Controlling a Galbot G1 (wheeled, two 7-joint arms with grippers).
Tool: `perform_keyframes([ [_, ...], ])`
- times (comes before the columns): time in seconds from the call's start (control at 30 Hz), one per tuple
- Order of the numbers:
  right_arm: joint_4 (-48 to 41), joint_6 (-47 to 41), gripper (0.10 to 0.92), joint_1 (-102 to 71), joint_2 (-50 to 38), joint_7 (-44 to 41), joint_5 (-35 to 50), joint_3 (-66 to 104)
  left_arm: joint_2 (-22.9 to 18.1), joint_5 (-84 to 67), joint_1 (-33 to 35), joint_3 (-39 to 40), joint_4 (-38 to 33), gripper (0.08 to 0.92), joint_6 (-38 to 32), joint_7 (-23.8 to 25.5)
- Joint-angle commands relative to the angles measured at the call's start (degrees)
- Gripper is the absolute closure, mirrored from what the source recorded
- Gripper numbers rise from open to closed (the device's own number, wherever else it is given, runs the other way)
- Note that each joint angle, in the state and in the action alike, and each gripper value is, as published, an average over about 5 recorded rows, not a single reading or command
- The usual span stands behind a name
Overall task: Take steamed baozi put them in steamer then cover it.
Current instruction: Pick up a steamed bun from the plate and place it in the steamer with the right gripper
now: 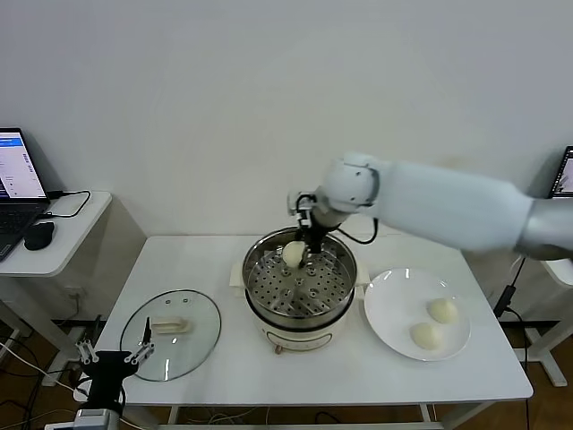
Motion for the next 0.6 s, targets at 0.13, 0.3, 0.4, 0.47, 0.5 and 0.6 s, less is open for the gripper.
perform_keyframes([
  [0.13,-8.01,-2.98,0.389,-6.80,9.20,3.17,0.76,0.73,-0.01,0.01,-0.15,-0.05,0.31,0.177,0.01,0.02],
  [0.3,-9.75,-2.93,0.389,-7.65,10.39,3.83,-0.18,1.32,-0.08,0.01,-0.26,-0.05,0.54,0.177,-0.04,-0.02],
  [0.4,-10.86,-2.87,0.388,-8.00,10.83,4.01,-0.76,1.50,-0.09,0.01,-0.25,-0.08,0.57,0.177,-0.07,-0.04],
  [0.47,-11.38,-2.85,0.380,-8.23,10.96,3.97,-1.15,1.73,-0.15,0.02,-0.25,-0.09,0.56,0.177,-0.09,-0.06],
  [0.5,-11.47,-2.83,0.369,-8.25,10.93,3.90,-1.34,1.86,-0.19,0.03,-0.24,-0.08,0.56,0.177,-0.10,-0.06],
  [0.6,-10.89,-2.73,0.308,-7.50,10.21,2.99,-1.84,2.13,-0.26,0.08,-0.21,0.01,0.58,0.177,-0.12,-0.07],
])
